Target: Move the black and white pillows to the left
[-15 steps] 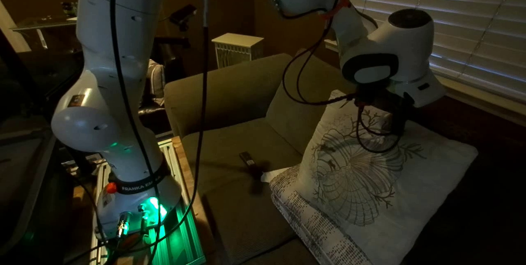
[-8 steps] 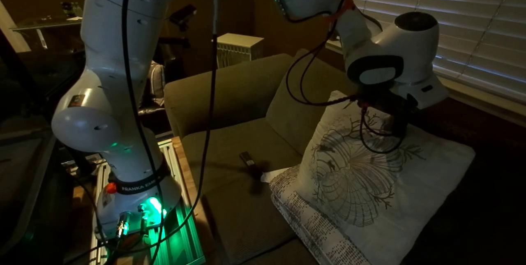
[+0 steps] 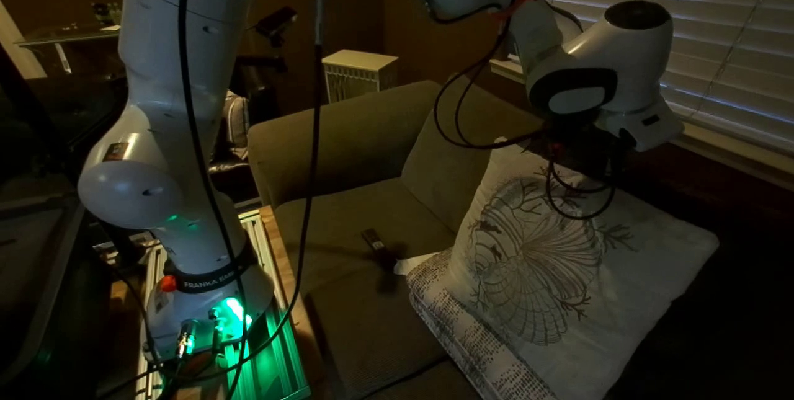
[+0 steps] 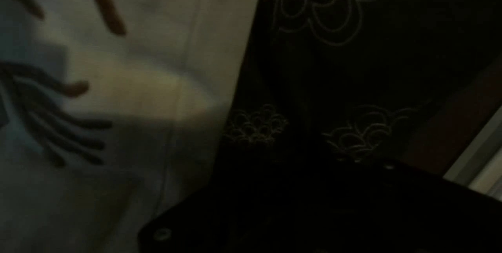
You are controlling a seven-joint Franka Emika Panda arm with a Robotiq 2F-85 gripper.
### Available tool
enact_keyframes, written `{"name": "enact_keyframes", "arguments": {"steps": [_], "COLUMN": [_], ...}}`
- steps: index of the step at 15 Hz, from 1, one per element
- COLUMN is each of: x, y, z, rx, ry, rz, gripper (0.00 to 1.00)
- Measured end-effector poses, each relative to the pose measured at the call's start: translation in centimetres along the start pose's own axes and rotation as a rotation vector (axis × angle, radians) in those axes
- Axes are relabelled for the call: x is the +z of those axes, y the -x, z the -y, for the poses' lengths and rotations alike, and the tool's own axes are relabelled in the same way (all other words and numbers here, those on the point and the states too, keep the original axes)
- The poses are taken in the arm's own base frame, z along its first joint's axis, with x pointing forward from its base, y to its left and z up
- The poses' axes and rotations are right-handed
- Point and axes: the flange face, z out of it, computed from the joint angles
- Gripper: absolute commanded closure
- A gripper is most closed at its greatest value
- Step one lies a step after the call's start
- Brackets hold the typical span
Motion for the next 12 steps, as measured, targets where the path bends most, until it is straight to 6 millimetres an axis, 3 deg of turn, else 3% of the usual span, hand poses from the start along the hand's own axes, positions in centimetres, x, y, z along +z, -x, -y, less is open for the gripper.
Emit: {"name": "enact_keyframes", "arguments": {"steps": [5, 12], "x": [-2.3, -3.2], "y": [-0.3, -0.2], "z": [0.3, -0.7], "rx": [0.012, 0.048], "ry": [0.001, 0.089], "rz": [0.028, 0.095], "gripper": [1.0, 1.0]}}
